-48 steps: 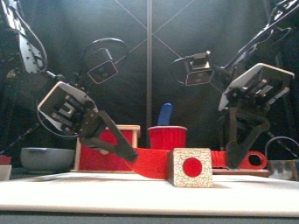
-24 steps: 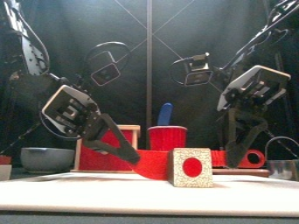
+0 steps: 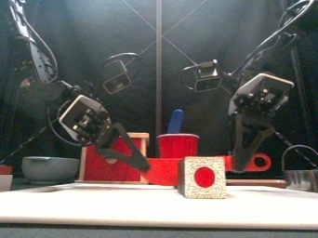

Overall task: Cut the sushi into 4 pieces with the knife
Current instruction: Cut the sushi into 4 pieces

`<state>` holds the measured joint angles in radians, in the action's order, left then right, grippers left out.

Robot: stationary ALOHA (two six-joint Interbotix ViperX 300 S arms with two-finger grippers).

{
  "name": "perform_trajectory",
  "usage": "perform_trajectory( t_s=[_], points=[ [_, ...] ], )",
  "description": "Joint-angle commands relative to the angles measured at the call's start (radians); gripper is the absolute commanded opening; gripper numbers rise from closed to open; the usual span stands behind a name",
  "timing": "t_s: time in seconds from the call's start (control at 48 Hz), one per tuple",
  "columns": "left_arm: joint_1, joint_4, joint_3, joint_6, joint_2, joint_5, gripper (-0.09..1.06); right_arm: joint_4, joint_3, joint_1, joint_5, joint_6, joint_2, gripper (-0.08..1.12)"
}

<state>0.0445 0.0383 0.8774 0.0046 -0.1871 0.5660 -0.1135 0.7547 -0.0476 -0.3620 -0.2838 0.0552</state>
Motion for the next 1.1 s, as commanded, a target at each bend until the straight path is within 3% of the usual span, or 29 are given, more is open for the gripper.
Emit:
perform_trajectory(
  t_s=[0.021,0.167,0.333,0.521,0.854,1.104],
  points=[
    [0.008,0.005,-0.021,0.002,0.078,-0.015,0.35,0.005,-0.049,-0.009,-0.043,-0.003,0.075,0.17],
    [0.026,0.031,-0.018,0.003,0.137,-0.044,0.35,0.005,-0.066,-0.052,-0.071,-0.002,0.11,0.17],
    [0.08,0.054,-0.021,0.002,0.147,-0.049,0.35,0.021,-0.061,-0.084,-0.069,-0.002,0.112,0.17],
    [0.11,0.051,-0.021,-0.005,0.121,-0.052,0.35,0.043,-0.063,-0.109,-0.051,-0.002,0.095,0.17],
    [0.137,0.049,-0.04,-0.011,0.064,-0.052,0.35,0.067,-0.061,-0.123,-0.04,-0.002,0.043,0.17],
    [0.146,0.023,-0.041,-0.009,0.052,-0.054,0.35,0.069,-0.066,-0.127,-0.04,-0.002,0.015,0.17]
  ],
)
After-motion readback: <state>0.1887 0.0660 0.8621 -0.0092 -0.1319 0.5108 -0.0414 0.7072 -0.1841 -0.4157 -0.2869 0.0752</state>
